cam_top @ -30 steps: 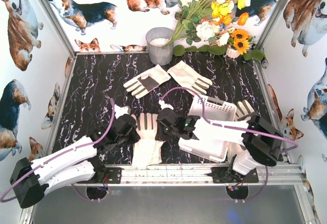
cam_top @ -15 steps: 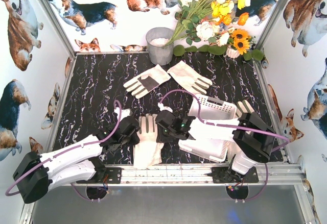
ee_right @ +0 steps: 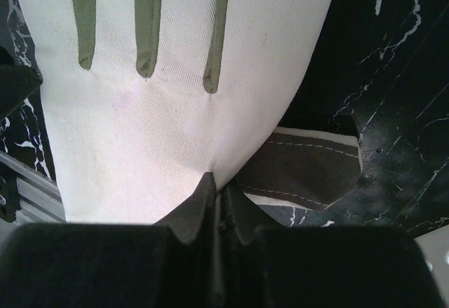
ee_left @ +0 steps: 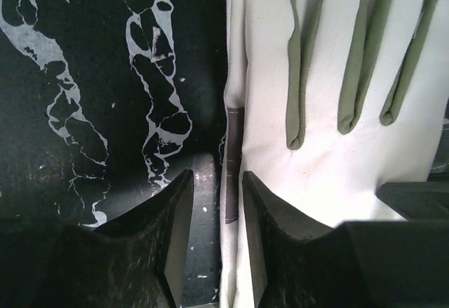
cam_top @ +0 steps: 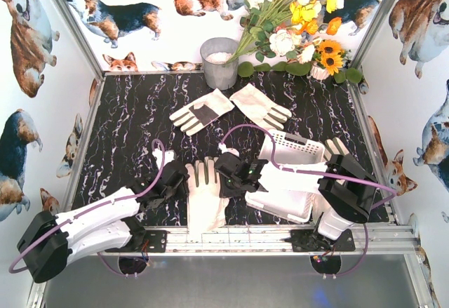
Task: Put the gloves into the storage basket
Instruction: Pair the glove with the glove.
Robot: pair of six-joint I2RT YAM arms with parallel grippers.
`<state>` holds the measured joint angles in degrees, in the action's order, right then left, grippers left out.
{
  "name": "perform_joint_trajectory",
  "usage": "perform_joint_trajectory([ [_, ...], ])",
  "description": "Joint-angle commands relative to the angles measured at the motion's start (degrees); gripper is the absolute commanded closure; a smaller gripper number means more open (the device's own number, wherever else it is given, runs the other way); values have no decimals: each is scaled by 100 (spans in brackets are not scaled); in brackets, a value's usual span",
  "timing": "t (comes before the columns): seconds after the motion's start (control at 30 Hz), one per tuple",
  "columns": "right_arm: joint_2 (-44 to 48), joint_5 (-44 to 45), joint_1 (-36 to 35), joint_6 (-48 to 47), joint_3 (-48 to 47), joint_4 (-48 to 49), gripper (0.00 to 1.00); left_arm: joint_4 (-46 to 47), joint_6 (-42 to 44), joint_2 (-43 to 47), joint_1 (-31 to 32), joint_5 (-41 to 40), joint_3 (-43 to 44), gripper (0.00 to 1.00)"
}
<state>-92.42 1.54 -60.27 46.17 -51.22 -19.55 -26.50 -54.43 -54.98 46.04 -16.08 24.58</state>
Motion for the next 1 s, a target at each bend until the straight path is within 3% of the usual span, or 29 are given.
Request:
perform_joint_trajectory([
  [0.0, -41, 92, 10, -134, -144, -102, 100, 432, -3, 140, -96, -5, -63, 71],
  [0.23, -47, 79, 14, -109, -108, -88, 100, 827, 112, -105, -474, 299, -41, 78],
  [0.63, -107, 44, 7, -100, -84, -36, 100, 1087, 43, -411, -494, 597, -70, 85],
  [0.97, -148, 28, 8, -108, -98, -16, 100, 1232, 26, -396, -508, 704, -240, 83],
])
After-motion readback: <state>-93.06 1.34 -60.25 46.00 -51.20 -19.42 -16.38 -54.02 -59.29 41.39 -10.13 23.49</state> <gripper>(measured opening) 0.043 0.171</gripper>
